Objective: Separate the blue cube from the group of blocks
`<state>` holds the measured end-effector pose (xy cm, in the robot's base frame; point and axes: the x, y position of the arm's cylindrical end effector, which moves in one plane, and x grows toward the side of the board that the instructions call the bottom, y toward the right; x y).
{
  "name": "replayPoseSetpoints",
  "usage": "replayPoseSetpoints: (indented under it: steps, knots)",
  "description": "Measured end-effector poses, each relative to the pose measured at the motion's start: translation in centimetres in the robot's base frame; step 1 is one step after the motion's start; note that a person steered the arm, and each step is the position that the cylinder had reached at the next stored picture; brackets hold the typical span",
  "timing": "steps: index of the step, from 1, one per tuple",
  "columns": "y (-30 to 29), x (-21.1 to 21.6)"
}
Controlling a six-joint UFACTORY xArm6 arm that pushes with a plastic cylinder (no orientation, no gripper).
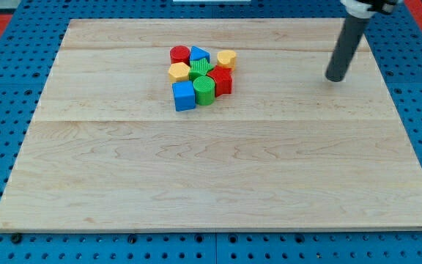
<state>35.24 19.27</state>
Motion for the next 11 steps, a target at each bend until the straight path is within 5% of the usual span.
replayPoseSetpoints:
  steps: [2,4,7,9,11]
  knots:
    - [-14.9,2.2]
    - [-19.1,10.1]
    - [-33.6,3.3]
    - [-31.7,-0.5]
    - [-19.9,8.9]
